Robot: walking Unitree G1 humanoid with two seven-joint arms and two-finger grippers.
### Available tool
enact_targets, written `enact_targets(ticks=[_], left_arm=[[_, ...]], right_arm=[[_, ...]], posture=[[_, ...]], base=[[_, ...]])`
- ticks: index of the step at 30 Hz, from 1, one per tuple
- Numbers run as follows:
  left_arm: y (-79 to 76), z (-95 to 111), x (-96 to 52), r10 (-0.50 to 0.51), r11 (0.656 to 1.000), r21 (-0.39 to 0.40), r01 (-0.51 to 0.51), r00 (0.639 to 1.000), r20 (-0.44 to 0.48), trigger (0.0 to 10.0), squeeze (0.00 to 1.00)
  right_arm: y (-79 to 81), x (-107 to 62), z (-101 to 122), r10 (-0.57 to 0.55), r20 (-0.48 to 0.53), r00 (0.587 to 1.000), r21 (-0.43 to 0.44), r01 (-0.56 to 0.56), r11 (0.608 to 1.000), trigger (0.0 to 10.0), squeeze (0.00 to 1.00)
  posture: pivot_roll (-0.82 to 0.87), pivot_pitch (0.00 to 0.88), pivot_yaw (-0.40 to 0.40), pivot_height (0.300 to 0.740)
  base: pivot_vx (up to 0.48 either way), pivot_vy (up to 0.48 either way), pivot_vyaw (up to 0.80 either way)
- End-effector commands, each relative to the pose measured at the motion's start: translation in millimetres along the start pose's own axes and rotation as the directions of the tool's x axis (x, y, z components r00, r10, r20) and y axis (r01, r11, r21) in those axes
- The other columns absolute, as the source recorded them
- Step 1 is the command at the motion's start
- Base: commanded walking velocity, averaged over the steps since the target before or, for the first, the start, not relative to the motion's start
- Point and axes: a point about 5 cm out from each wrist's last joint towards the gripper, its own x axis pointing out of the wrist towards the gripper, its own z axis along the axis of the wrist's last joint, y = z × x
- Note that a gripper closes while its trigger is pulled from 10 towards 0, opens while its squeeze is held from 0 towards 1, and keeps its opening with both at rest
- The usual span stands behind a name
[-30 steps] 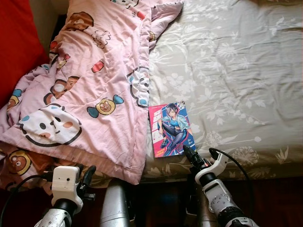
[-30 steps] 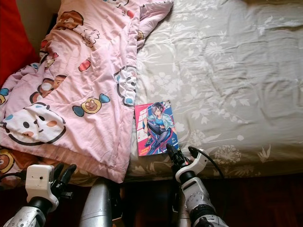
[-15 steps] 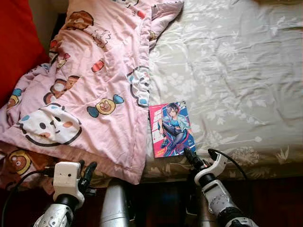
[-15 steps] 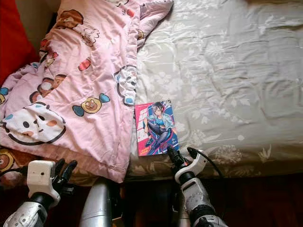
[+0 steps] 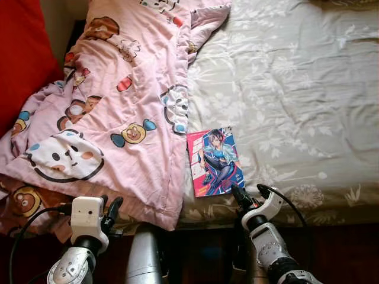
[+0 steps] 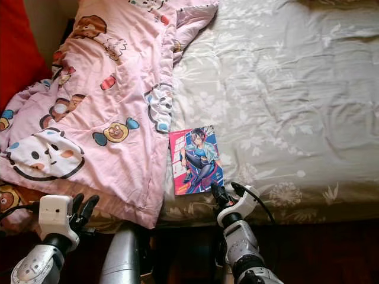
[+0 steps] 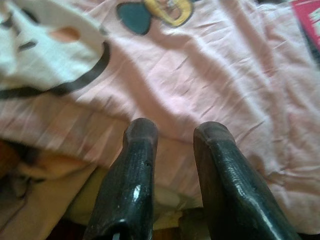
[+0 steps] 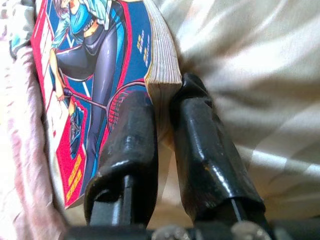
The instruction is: Clean up the room
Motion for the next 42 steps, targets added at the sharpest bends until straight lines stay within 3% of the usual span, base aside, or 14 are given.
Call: enact_targets(ticks=[1,10,27,31,32,33,34,37,39,42], left_arm=[[3.5,-9.3,-1.3,0.028,1.000,-0.005,-0.028,0.999,-0.032,10.0,0.00],[-3.2,-11.0,11.7,0.031,0.999,-0.029,-0.032,0.999,-0.011,10.0,0.00],[-12.7,-12.8,35.3,0.072,0.995,-0.072,-0.069,0.996,0.044,10.0,0.00],[-13.9,-14.7,36.7,0.077,0.994,-0.075,-0.073,0.996,0.052,10.0,0.00],[-13.9,-14.7,36.7,0.077,0.994,-0.075,-0.073,0.996,0.052,10.0,0.00],[-14.5,-15.6,36.3,0.080,0.994,-0.078,-0.075,0.995,0.054,10.0,0.00],[-14.5,-15.6,36.3,0.080,0.994,-0.078,-0.075,0.995,0.054,10.0,0.00],[-14.2,-17.1,35.0,0.084,0.994,-0.080,-0.079,0.995,0.055,10.0,0.00],[-13.6,-18.2,34.5,0.086,0.994,-0.079,-0.082,0.995,0.055,10.0,0.00],[-12.5,-19.1,35.4,0.091,0.993,-0.080,-0.087,0.994,0.057,10.0,0.00]], right_arm=[[-18.6,-9.8,7.1,-0.114,0.073,0.991,0.001,0.114,0.993,0.0,0.00],[-24.5,-21.7,5.4,-0.142,0.147,0.979,-0.047,0.150,0.988,0.0,0.00],[-5.7,-18.2,36.6,-0.151,0.339,0.929,-0.184,0.223,0.957,0.0,0.00],[-7.8,-16.7,18.3,-0.184,0.218,0.958,-0.051,0.200,0.979,0.0,0.00],[-7.8,-16.7,18.3,-0.184,0.218,0.958,-0.051,0.200,0.979,0.0,0.00],[-19.5,-21.9,12.2,-0.274,0.197,0.941,0.075,0.265,0.961,0.0,0.00],[-19.5,-21.9,12.2,-0.274,0.197,0.941,0.075,0.265,0.961,0.0,0.00],[-34.9,-29.7,8.3,-0.397,0.177,0.900,0.211,0.360,0.909,0.0,0.00],[-37.3,-31.5,11.0,-0.401,0.185,0.897,0.160,0.375,0.913,0.0,0.00],[-27.8,-27.9,25.8,-0.326,0.247,0.913,-0.006,0.338,0.941,0.0,0.00]], posture=[[0.20,0.257,0.059,0.589],[0.16,0.216,0.027,0.589],[0.12,0.155,-0.029,0.589],[0.11,0.152,-0.035,0.589],[0.11,0.152,-0.035,0.589],[0.11,0.152,-0.040,0.589],[0.11,0.152,-0.040,0.589],[0.11,0.153,-0.043,0.589],[0.11,0.153,-0.044,0.589],[0.11,0.151,-0.047,0.589]], base=[[0.000,0.000,0.00],[0.000,0.000,0.00],[0.000,0.000,0.00],[0.000,0.000,0.00],[0.000,0.000,0.00],[0.000,0.000,0.00],[0.000,0.000,0.00],[0.000,0.000,0.00],[0.000,0.000,0.00],[0.000,0.000,0.00]])
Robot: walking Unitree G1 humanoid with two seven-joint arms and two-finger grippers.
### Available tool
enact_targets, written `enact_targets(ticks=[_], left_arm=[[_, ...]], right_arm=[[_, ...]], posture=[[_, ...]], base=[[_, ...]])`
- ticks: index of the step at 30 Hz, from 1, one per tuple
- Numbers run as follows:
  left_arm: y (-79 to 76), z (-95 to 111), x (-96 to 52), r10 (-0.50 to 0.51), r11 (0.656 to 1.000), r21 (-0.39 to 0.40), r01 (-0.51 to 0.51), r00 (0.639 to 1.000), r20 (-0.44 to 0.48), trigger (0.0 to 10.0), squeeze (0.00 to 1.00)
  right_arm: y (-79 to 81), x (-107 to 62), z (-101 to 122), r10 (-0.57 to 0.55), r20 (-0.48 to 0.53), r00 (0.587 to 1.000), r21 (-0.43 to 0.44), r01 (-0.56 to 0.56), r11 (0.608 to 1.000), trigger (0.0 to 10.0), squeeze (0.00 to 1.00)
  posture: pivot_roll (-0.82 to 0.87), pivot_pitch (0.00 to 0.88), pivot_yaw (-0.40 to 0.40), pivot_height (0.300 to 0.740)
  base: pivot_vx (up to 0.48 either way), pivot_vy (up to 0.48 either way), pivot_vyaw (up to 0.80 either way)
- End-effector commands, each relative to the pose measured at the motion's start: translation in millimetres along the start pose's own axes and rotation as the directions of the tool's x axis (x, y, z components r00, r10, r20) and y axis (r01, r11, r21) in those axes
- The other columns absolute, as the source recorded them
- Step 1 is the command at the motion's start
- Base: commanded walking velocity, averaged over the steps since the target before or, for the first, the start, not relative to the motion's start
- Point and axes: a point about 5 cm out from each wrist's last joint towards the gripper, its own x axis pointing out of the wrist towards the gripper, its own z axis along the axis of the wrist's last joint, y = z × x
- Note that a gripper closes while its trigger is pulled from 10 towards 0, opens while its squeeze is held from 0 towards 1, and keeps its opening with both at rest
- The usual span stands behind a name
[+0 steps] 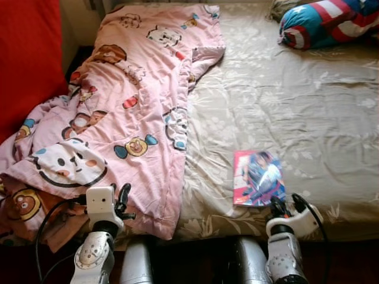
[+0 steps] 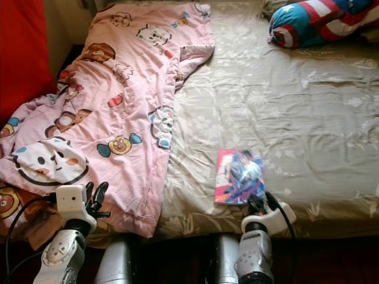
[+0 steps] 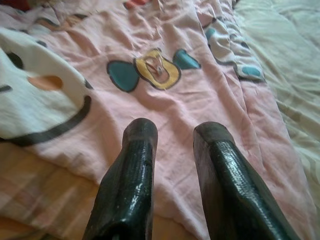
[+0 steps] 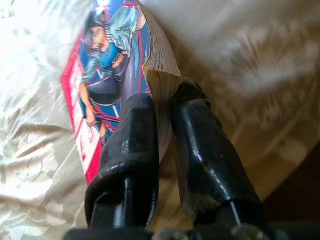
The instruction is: Clean up the room
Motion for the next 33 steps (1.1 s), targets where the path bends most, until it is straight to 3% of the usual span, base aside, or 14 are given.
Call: enact_targets(ticks=[1,2,3,4,6,7,8,9,10,13,14,16,33], left_arm=[[2.3,-5.8,-2.5,0.012,1.000,0.010,-0.011,1.000,-0.018,10.0,0.00],[1.9,-6.3,-2.1,0.013,1.000,0.007,-0.012,1.000,-0.018,10.0,0.00],[0.9,-7.1,-1.9,0.014,1.000,0.004,-0.014,1.000,-0.019,10.0,0.00],[-0.4,-8.1,-1.4,0.014,1.000,0.000,-0.014,1.000,-0.021,10.0,0.00],[-1.4,-8.8,-1.0,0.015,1.000,-0.002,-0.015,1.000,-0.022,10.0,0.00],[-2.4,-9.6,-0.6,0.019,1.000,-0.010,-0.020,1.000,-0.024,10.0,0.00],[-3.0,-10.9,-0.3,0.035,0.999,-0.030,-0.036,0.999,-0.026,10.0,0.00],[-3.0,-10.9,-0.3,0.035,0.999,-0.030,-0.036,0.999,-0.026,10.0,0.00],[-2.7,-12.1,-0.3,0.050,0.998,-0.047,-0.051,0.998,-0.028,10.0,0.00],[-2.1,-13.4,-0.5,0.063,0.996,-0.063,-0.064,0.998,-0.030,10.0,0.00],[-0.7,-15.5,-2.1,0.068,0.996,-0.060,-0.070,0.997,-0.037,10.0,0.00],[1.1,-17.9,-3.9,0.076,0.995,-0.065,-0.079,0.996,-0.044,10.0,0.00],[3.7,-25.3,-2.4,0.079,0.993,-0.082,-0.085,0.995,-0.066,10.0,0.00]], right_arm=[[7.5,0.4,10.2,0.057,0.052,0.997,-0.112,-0.051,0.992,0.0,0.00],[14.6,1.6,15.6,0.112,0.068,0.991,-0.185,-0.098,0.978,0.0,0.00],[22.9,2.4,20.2,0.173,0.077,0.982,-0.255,-0.149,0.955,2.0,0.00],[30.4,2.9,23.6,0.221,0.078,0.972,-0.311,-0.187,0.932,8.2,0.00],[34.9,3.3,25.5,0.246,0.077,0.966,-0.342,-0.207,0.917,8.2,0.00],[39.1,3.6,27.8,0.271,0.077,0.960,-0.368,-0.225,0.902,10.0,0.00],[46.3,3.6,31.0,0.322,0.067,0.944,-0.440,-0.261,0.859,10.0,0.00],[46.3,3.6,31.0,0.322,0.067,0.944,-0.440,-0.261,0.859,10.0,0.00],[50.0,3.3,30.8,0.354,0.043,0.934,-0.489,-0.289,0.823,10.0,0.00],[51.5,2.8,29.2,0.367,0.019,0.930,-0.515,-0.306,0.801,10.0,0.00],[55.6,-1.6,28.8,0.426,0.011,0.905,-0.524,-0.358,0.773,10.0,0.00],[56.1,-3.6,27.1,0.445,-0.020,0.895,-0.567,-0.377,0.732,10.0,0.00],[52.8,-7.2,19.7,0.413,-0.052,0.909,-0.572,-0.366,0.734,10.0,0.00]], posture=[[0.10,0.148,-0.048,0.589],[0.10,0.147,-0.049,0.589],[0.09,0.143,-0.052,0.589],[0.09,0.139,-0.056,0.589],[0.09,0.138,-0.057,0.589],[0.08,0.135,-0.062,0.589],[0.08,0.132,-0.065,0.589],[0.08,0.132,-0.065,0.589],[0.08,0.129,-0.072,0.589],[0.08,0.129,-0.073,0.589],[0.08,0.122,-0.081,0.599],[0.08,0.122,-0.083,0.609],[0.07,0.089,-0.068,0.709]], base=[[0.000,0.000,0.00],[0.000,0.000,0.00],[0.000,0.000,0.00],[0.000,0.000,0.00],[0.000,0.000,0.00],[0.000,0.000,0.00],[0.000,0.000,0.00],[0.000,0.000,0.00],[0.000,0.000,0.00],[0.000,0.000,0.00],[0.000,0.000,0.00],[0.000,0.000,0.00],[0.000,0.000,0.00]])
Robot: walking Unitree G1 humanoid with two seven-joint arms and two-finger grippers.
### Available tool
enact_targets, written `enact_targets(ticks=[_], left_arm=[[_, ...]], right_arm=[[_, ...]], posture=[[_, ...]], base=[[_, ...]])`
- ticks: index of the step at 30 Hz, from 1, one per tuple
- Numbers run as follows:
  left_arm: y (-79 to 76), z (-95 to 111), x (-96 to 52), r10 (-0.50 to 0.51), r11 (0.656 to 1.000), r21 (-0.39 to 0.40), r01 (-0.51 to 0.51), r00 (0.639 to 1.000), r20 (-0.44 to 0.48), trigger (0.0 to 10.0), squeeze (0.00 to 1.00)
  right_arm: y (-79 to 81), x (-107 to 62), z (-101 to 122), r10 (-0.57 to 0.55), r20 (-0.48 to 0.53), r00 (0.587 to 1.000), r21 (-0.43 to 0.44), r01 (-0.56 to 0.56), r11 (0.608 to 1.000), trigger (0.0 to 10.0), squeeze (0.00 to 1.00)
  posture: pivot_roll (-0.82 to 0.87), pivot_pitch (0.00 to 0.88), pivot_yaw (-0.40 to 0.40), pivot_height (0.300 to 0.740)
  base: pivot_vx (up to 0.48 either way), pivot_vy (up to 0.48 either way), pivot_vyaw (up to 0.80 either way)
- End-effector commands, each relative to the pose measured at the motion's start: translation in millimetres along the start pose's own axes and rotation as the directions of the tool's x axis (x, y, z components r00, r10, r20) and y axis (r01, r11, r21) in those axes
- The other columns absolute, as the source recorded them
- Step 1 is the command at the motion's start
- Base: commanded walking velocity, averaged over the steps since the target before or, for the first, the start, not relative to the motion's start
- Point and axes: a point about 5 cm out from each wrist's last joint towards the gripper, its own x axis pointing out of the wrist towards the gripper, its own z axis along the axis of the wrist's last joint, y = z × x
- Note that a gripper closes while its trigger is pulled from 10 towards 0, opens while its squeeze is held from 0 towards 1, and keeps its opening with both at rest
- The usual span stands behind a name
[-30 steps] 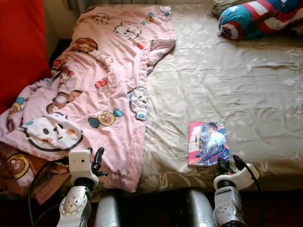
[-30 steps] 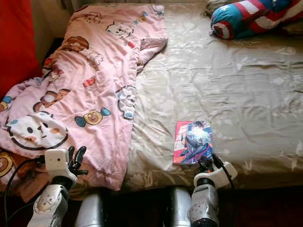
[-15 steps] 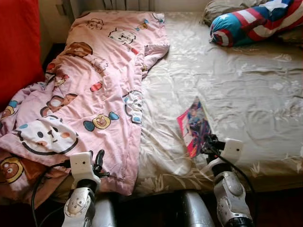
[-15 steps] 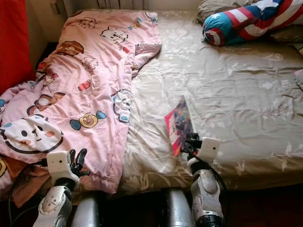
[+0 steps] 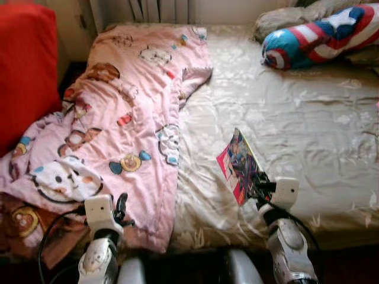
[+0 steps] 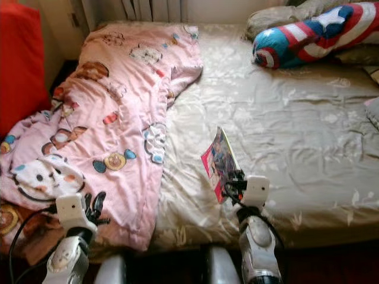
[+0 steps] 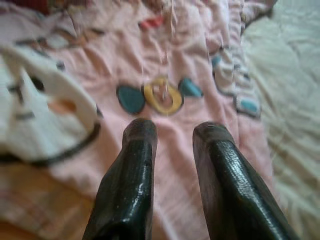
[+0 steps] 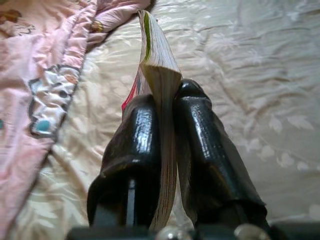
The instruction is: Clean up the room
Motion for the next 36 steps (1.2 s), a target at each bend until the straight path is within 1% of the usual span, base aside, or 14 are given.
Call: enact_targets(ticks=[1,7,8,14,17,20,21,24,25,31,36], left_arm=[[1.5,-7.6,-2.7,0.005,1.000,-0.016,-0.006,1.000,-0.029,10.0,0.00],[0.0,-9.0,-2.5,0.002,1.000,-0.019,-0.003,1.000,-0.031,10.0,0.00],[-1.1,-9.7,-2.2,0.001,1.000,-0.021,-0.002,1.000,-0.030,10.0,0.00],[-3.1,-9.8,-0.7,-0.002,1.000,-0.028,0.001,1.000,-0.024,10.0,0.00],[-3.4,-10.2,-0.4,0.001,1.000,-0.030,-0.001,1.000,-0.023,10.0,0.00],[-3.9,-10.2,0.1,0.000,1.000,-0.030,0.000,1.000,-0.021,10.0,0.00],[-4.1,-10.0,0.5,-0.001,1.000,-0.030,0.000,1.000,-0.020,10.0,0.00],[-4.2,-9.7,0.3,0.001,0.999,-0.032,-0.002,1.000,-0.015,10.0,0.00],[-4.1,-10.0,0.0,0.002,0.999,-0.032,-0.002,1.000,-0.015,10.0,0.00],[-4.1,-8.8,1.3,0.005,0.999,-0.033,-0.006,1.000,-0.011,10.0,0.00],[-4.1,-9.3,0.6,-0.001,1.000,-0.026,0.001,1.000,-0.010,10.0,0.00]], right_arm=[[2.2,2.2,9.7,0.005,0.043,0.999,-0.004,-0.005,1.000,10.0,0.00],[1.4,1.5,8.7,-0.001,0.040,0.999,-0.003,0.001,1.000,10.0,0.00],[0.9,1.5,10.3,-0.005,0.054,0.999,0.000,0.005,1.000,10.0,0.00],[1.9,3.5,12.5,-0.003,0.057,0.998,-0.003,0.003,1.000,10.0,0.00],[2.1,3.1,10.5,0.001,0.044,0.999,-0.009,0.000,1.000,10.0,0.00],[3.5,2.9,7.6,0.014,0.018,1.000,-0.004,-0.014,1.000,10.0,0.00],[4.2,2.8,9.6,0.017,0.037,0.999,0.006,-0.017,1.000,10.0,0.00],[3.6,3.7,11.4,0.000,0.047,0.999,0.005,-0.001,1.000,10.0,0.00],[3.1,4.0,10.2,-0.006,0.037,0.999,0.003,0.006,1.000,10.0,0.00],[6.8,4.8,10.8,0.002,0.043,0.999,0.012,-0.002,1.000,10.0,0.00],[5.4,4.2,9.7,-0.018,0.037,0.999,0.018,0.017,1.000,10.0,0.00]], posture=[[0.07,0.089,-0.068,0.709],[0.07,0.077,-0.070,0.709],[0.07,0.067,-0.074,0.709],[0.07,0.056,-0.081,0.709],[0.07,0.046,-0.086,0.709],[0.07,0.048,-0.088,0.709],[0.07,0.055,-0.091,0.709],[0.07,0.064,-0.095,0.734],[0.07,0.067,-0.095,0.738],[0.06,0.082,-0.094,0.738],[0.06,0.089,-0.092,0.738]], base=[[0.000,0.000,0.00],[0.000,0.000,0.00],[0.000,0.000,0.00],[0.000,0.000,0.00],[0.000,0.000,0.00],[0.000,0.000,0.00],[0.000,0.000,0.00],[0.000,0.000,0.00],[0.000,0.000,0.00],[0.000,0.000,0.00],[0.000,0.000,0.00]])
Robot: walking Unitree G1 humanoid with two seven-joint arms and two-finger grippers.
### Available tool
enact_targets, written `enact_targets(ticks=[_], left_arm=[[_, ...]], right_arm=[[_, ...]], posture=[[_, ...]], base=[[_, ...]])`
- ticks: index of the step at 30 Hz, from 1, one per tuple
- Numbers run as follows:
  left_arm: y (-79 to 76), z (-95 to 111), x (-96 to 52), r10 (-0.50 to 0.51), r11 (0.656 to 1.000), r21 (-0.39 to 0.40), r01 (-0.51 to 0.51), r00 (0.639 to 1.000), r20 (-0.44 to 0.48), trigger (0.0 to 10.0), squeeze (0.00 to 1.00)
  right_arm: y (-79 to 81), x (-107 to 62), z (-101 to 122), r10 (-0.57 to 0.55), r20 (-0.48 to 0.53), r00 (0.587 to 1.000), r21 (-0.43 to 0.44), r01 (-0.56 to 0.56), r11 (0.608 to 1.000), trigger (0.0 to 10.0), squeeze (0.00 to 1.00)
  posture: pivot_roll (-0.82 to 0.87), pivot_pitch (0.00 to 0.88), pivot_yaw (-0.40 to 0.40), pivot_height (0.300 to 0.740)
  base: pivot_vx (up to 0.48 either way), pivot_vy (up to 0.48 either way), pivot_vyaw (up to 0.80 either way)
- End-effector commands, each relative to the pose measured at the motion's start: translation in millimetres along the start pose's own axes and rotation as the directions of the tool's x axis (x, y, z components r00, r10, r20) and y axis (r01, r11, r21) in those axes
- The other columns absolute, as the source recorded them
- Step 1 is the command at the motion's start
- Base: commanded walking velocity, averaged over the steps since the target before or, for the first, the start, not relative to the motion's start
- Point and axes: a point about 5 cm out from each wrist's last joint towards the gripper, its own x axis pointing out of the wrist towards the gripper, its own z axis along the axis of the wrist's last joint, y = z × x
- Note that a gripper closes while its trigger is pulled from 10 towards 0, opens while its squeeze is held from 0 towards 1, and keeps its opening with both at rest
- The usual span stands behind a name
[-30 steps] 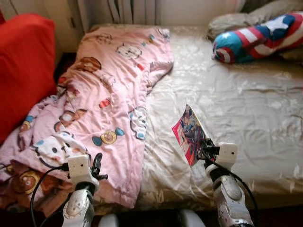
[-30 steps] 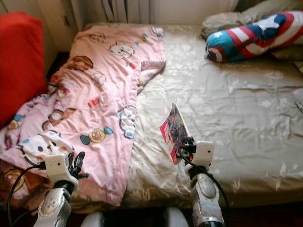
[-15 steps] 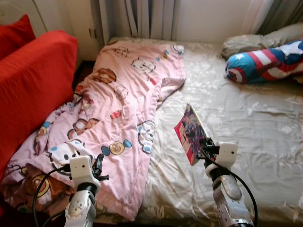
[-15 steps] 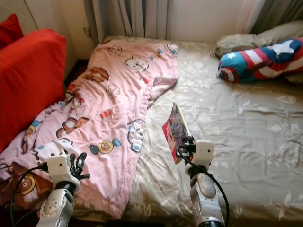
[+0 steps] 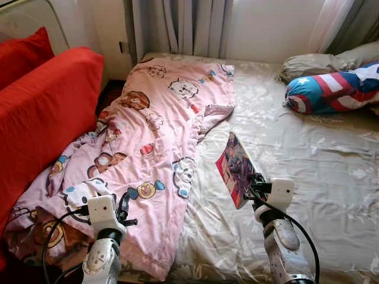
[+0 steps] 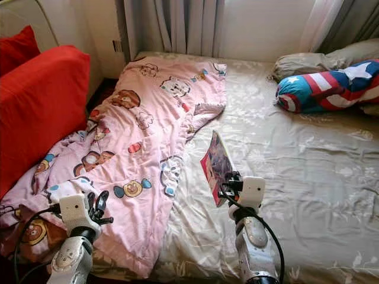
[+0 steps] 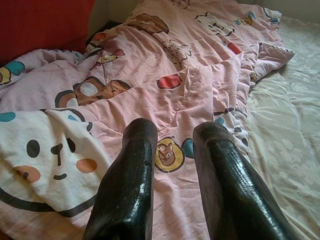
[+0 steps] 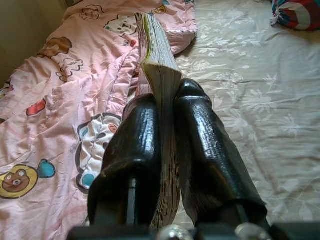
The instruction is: Clean up the room
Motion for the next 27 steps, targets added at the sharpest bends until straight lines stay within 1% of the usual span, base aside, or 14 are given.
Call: enact_targets(ticks=[1,4,7,12,18,27], left_arm=[[1.3,-2.5,-1.3,0.002,1.000,-0.004,-0.002,1.000,-0.006,10.0,0.00],[1.5,-2.1,-1.2,0.002,1.000,-0.002,-0.002,1.000,-0.003,10.0,0.00],[1.7,-2.2,-1.3,0.002,1.000,-0.003,-0.002,1.000,-0.001,10.0,0.00],[0.9,-2.6,-1.0,0.002,1.000,-0.005,-0.002,1.000,-0.002,10.0,0.00],[0.4,-2.5,-0.5,-0.001,1.000,-0.005,0.001,1.000,-0.002,10.0,0.00],[1.2,-2.6,-0.8,0.001,1.000,-0.003,-0.001,1.000,0.000,10.0,0.00]], right_arm=[[-0.8,2.7,11.4,-0.009,0.051,0.999,0.004,0.009,1.000,10.0,0.00],[-2.4,3.0,8.7,-0.017,0.020,1.000,-0.010,0.017,1.000,10.0,0.00],[-3.0,2.3,7.5,-0.026,0.018,1.000,0.008,0.025,1.000,10.0,0.00],[-2.7,1.3,7.9,-0.028,0.030,0.999,0.009,0.028,1.000,10.0,0.00],[1.6,2.2,9.5,-0.015,0.039,0.999,0.016,0.014,1.000,10.0,0.00],[2.3,1.9,8.9,-0.014,0.035,0.999,0.014,0.013,1.000,10.0,0.00]], posture=[[0.06,0.090,-0.092,0.738],[0.05,0.091,-0.091,0.738],[0.05,0.100,-0.090,0.738],[0.05,0.100,-0.090,0.738],[0.05,0.103,-0.087,0.738],[0.06,0.102,-0.087,0.738]], base=[[0.000,0.000,0.00],[0.000,-0.345,-0.41],[0.000,-0.366,-0.70],[0.000,-0.365,0.00],[0.000,-0.366,0.00],[0.000,-0.365,0.00]])
